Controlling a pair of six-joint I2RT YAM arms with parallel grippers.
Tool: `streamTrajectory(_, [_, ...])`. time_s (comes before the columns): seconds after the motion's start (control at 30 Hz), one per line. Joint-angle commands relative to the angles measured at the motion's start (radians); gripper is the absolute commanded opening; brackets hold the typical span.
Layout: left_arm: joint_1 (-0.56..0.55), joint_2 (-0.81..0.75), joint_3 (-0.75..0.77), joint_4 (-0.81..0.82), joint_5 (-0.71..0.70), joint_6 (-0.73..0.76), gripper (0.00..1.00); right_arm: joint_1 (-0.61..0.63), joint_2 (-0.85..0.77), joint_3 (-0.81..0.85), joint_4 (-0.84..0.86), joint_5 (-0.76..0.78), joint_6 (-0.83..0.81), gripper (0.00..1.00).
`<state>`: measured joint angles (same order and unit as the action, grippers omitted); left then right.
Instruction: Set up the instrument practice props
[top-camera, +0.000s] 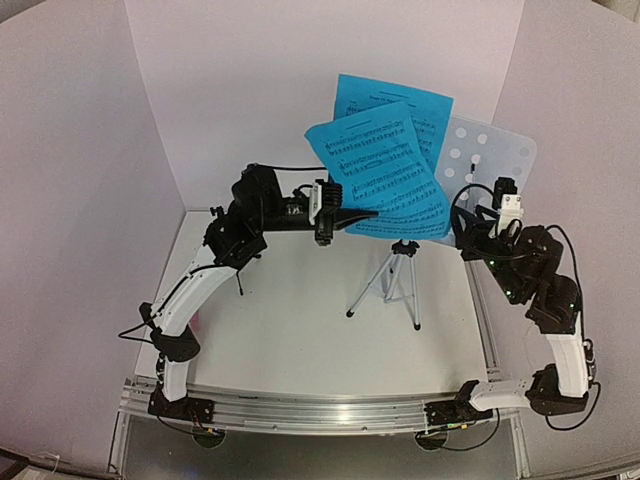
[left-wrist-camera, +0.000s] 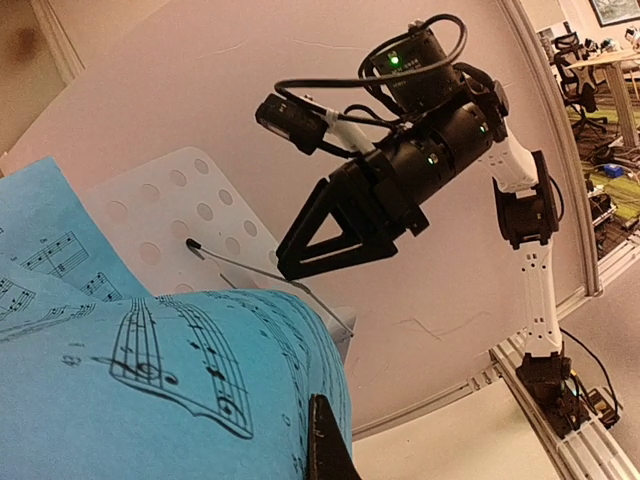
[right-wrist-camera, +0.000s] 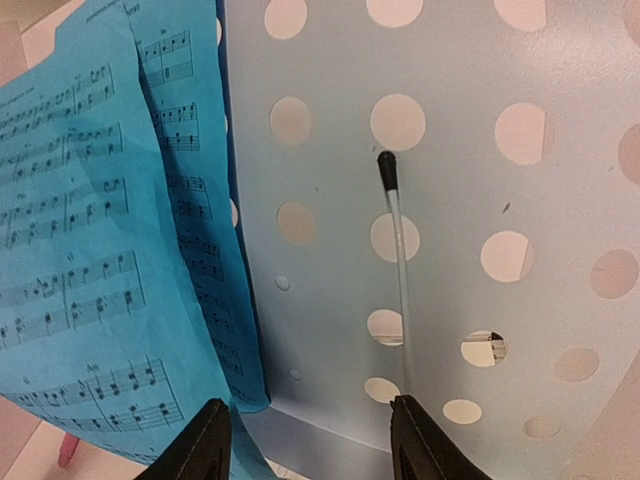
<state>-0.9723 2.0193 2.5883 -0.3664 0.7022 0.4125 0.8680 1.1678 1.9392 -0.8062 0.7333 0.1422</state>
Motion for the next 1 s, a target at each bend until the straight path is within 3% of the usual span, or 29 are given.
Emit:
streamTrajectory(0.0, [-0.008, -0.036, -0.022, -0.092, 0.013, 0.088, 0.0, -0.004, -0.038, 0.013, 0.064, -0.026, -0.005, 0.6])
streamTrajectory(0.1, [-0.009, -0.045, -0.04, -0.117, -0.023, 0.107, 0.0, -0.004, -0.044, 0.017, 0.063, -0.015, -0.013, 0.64])
streamTrajectory(0.37, [-0.008, -0.048, -0.035, -0.146, -0.119, 0.091, 0.0, -0.004, 0.014, 0.039, 0.064, 0.201, -0.099, 0.67])
streamTrajectory(0.63, [-0.008, -0.068, -0.059, -0.142, -0.122, 0.083, 0.0, -0.004, 0.015, 0.008, 0.065, 0.201, -0.092, 0.6])
streamTrajectory(0.7, [-0.008, -0.069, -0.057, -0.141, -0.117, 0.081, 0.0, -0.005, 0.013, -0.007, 0.065, 0.213, -0.085, 0.55])
streamTrajectory(0.8, [-0.008, -0.07, -0.054, -0.137, -0.112, 0.083, 0.0, -0.004, 0.005, -0.02, 0.066, 0.224, -0.075, 0.39])
streamTrajectory(0.97, [-0.008, -0.067, -0.051, -0.132, -0.11, 0.076, 0.0, -0.004, -0.032, -0.05, 0.065, 0.21, -0.052, 0.07])
